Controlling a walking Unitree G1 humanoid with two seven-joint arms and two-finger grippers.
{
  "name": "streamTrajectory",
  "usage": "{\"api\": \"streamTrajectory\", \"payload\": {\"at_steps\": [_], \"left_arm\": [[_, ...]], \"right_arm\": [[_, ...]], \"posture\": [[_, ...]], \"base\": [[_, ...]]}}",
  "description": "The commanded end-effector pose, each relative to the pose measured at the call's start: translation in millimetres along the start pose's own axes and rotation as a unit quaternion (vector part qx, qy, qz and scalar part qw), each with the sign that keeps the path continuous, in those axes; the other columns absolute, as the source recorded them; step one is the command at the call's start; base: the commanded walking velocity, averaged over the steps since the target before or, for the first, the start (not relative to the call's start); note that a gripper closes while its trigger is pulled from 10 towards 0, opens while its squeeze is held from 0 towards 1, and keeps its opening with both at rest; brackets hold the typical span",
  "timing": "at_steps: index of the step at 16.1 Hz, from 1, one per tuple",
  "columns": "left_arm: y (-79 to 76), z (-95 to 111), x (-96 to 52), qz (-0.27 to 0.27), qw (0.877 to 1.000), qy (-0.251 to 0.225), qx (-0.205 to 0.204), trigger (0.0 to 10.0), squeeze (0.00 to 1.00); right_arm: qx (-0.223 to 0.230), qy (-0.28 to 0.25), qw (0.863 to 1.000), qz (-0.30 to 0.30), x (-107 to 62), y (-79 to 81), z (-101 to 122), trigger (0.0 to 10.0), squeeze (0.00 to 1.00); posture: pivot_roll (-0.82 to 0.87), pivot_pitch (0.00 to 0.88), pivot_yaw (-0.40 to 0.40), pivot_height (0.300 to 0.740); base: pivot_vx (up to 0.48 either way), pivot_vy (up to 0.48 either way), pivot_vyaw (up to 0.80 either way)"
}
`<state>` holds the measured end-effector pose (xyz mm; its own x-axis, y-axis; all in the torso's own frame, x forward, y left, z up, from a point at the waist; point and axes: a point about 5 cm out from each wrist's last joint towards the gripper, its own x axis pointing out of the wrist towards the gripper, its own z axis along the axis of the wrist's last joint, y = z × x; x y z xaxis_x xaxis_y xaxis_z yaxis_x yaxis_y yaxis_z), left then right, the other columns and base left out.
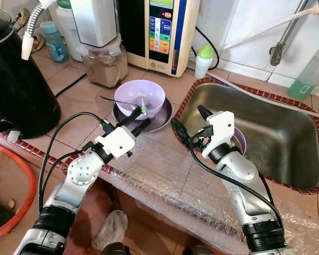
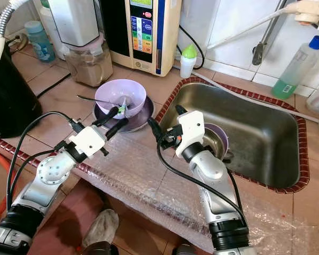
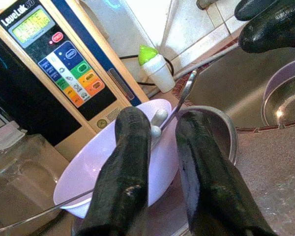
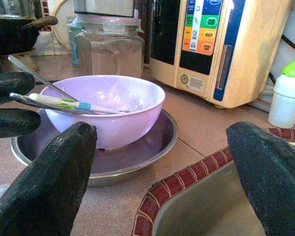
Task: Kitchen organization
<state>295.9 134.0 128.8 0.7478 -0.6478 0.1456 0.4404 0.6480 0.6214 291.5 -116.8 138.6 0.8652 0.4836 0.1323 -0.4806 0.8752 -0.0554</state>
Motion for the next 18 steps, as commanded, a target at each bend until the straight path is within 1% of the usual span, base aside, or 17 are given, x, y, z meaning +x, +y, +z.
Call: {"api": "streamTrajectory", "payload": {"at_steps": [1, 8, 12, 14, 15, 18], "left_arm": [[2.1, -2, -0.2, -0.006, 1.000, 0.003, 0.008, 0.0, 0.00], [8.1, -3, -6.6, -0.012, 1.000, 0.012, 0.027, 0.0, 0.00], [11.7, -2, -7.5, -0.007, 0.999, 0.010, 0.031, 0.0, 0.00], [15.3, 2, -5.9, 0.007, 0.999, 0.001, 0.037, 0.0, 0.00], [22.7, 9, -3.8, 0.032, 0.998, -0.016, 0.044, 0.0, 0.00], [34.3, 21, -2.3, 0.069, 0.996, -0.039, 0.044, 0.0, 0.00]], "right_arm": [[-0.002, -0.002, 1.000, -0.005, -1.1, -0.6, 1, 10.0, 0.00], [0.000, -0.003, 1.000, -0.005, 0.9, 0.9, 0, 10.0, 0.00], [0.002, -0.004, 1.000, -0.002, 3.0, 2.3, 0, 10.0, 0.00], [0.001, -0.006, 1.000, -0.004, 3.3, 1.4, 1, 10.0, 0.00], [0.001, -0.008, 1.000, -0.005, 3.6, 1.0, 2, 10.0, 0.00], [0.002, -0.010, 1.000, -0.008, 3.0, 0.7, 2, 10.0, 0.00]], "posture": [[-0.02, 0.044, 0.011, 0.740], [-0.01, 0.038, 0.011, 0.740], [0.00, 0.033, 0.012, 0.740], [0.00, 0.031, 0.013, 0.740], [0.00, 0.027, 0.016, 0.740], [0.00, 0.020, 0.016, 0.740]], "base": [[0.000, 0.000, 0.00], [0.000, 0.000, 0.00], [0.000, 0.000, 0.00], [0.000, 0.000, 0.00], [0.000, 0.000, 0.00], [0.000, 0.000, 0.00]]}}
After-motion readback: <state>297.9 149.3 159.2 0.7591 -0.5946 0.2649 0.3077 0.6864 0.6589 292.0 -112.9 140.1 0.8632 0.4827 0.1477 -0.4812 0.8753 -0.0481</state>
